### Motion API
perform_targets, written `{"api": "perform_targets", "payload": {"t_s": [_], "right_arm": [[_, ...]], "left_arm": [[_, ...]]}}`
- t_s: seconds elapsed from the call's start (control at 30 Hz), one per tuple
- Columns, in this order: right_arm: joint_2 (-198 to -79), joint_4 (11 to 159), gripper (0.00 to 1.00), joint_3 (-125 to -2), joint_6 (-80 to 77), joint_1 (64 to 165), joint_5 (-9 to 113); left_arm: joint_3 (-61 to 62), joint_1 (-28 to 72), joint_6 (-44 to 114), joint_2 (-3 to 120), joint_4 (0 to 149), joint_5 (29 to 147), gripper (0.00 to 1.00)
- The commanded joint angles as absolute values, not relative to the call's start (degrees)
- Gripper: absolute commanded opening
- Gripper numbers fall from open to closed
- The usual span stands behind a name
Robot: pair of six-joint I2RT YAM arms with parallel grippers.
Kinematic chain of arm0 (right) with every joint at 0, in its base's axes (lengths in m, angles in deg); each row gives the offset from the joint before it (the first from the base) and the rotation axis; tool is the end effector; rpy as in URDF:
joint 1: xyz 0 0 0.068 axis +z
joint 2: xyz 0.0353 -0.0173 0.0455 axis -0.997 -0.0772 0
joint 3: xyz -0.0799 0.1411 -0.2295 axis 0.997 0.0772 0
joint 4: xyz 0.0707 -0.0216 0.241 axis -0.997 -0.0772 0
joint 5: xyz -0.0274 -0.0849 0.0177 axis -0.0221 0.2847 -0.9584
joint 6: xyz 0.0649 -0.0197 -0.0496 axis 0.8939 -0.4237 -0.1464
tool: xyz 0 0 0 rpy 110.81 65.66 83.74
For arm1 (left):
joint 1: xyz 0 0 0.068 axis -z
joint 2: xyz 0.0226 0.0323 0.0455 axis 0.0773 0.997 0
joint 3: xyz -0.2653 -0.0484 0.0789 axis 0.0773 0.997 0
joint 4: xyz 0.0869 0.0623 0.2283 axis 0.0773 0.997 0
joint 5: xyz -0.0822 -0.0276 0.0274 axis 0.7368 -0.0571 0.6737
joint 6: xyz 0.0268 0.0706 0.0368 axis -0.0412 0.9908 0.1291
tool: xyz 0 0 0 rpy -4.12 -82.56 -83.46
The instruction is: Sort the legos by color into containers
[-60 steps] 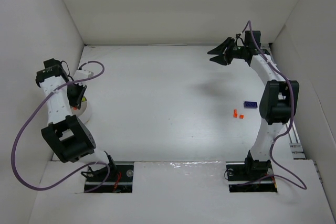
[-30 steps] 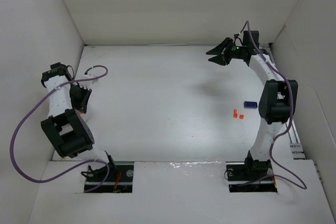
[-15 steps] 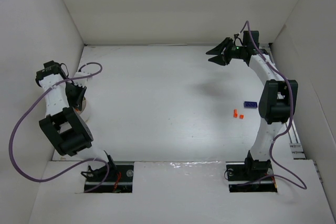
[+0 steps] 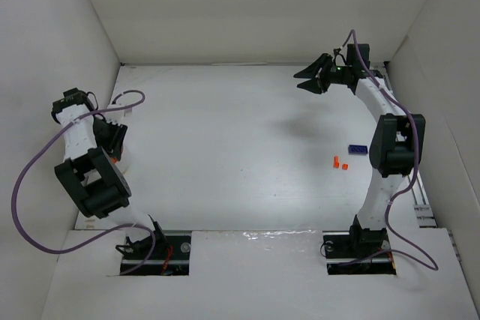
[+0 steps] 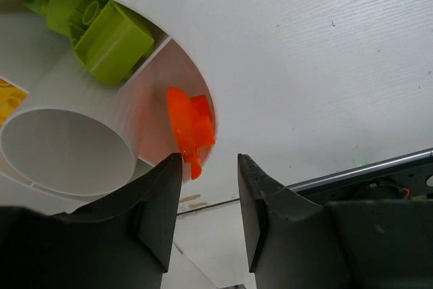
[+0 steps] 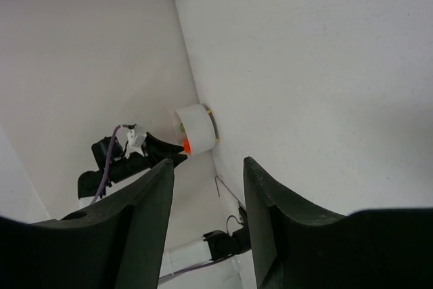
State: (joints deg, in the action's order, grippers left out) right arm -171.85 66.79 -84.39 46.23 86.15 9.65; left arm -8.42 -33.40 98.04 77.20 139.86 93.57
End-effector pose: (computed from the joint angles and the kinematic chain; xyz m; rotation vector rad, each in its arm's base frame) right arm 0.4712 0.0608 0.2714 0.5792 2.2824 1.4660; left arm 0.2849 0.1381 0.2502 0.5849 2.7451 -0.0387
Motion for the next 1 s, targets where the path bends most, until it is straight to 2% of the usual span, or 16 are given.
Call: {"api": "perform_targets", "payload": {"t_s": [0.0,0.07,0.47,0.53,0.63,0.73,0.8,0.87,0.9,0.97], "right_arm": [[-171.89,67.69,0.51,-86.08,45.65,86.89,8.79],[-171.89,67.69,0.51,-86.08,45.65,86.89,8.79],[-171.28,68.22,0.5,-85.46,45.14,87.42,9.49],[-170.15,65.95,0.48,-85.46,39.46,87.42,13.25],[-168.47,60.85,0.47,-85.46,33.63,87.42,20.9],[-165.66,55.84,0.47,-83.27,24.59,84.52,23.02],[-163.81,49.54,0.47,-81.08,14.75,82.94,25.56],[-162.94,45.12,0.47,-79.24,8.16,80.04,29.33],[-161.62,43.71,0.47,-78.44,4.21,78.99,31.01],[-159.69,41.59,0.47,-76.42,0.58,75.4,34.86]], "left_arm": [[-11.75,-33.61,97.99,77.2,141.18,95.41,0.36],[-12.46,-33.61,97.47,77.2,141.18,95.41,0.39],[-22.2,-34.14,99.67,74.75,140.65,101.9,0.39],[-24.23,-30.56,96.51,73.96,140.65,102.7,0.39],[-24.86,-25.63,87.32,71.33,133.29,102.01,0.39],[-21.79,-16.15,80.24,66.93,122.74,97.26,0.41],[-20.38,-9.11,76.73,64.73,117.22,96.73,0.46],[-19.14,-5.33,74.63,64.2,114.03,95.32,0.57],[-19.14,-2.88,73.31,64.2,112.63,95.32,0.68],[-19.14,-1.28,72.51,65.51,111.92,97.25,0.74]]}}
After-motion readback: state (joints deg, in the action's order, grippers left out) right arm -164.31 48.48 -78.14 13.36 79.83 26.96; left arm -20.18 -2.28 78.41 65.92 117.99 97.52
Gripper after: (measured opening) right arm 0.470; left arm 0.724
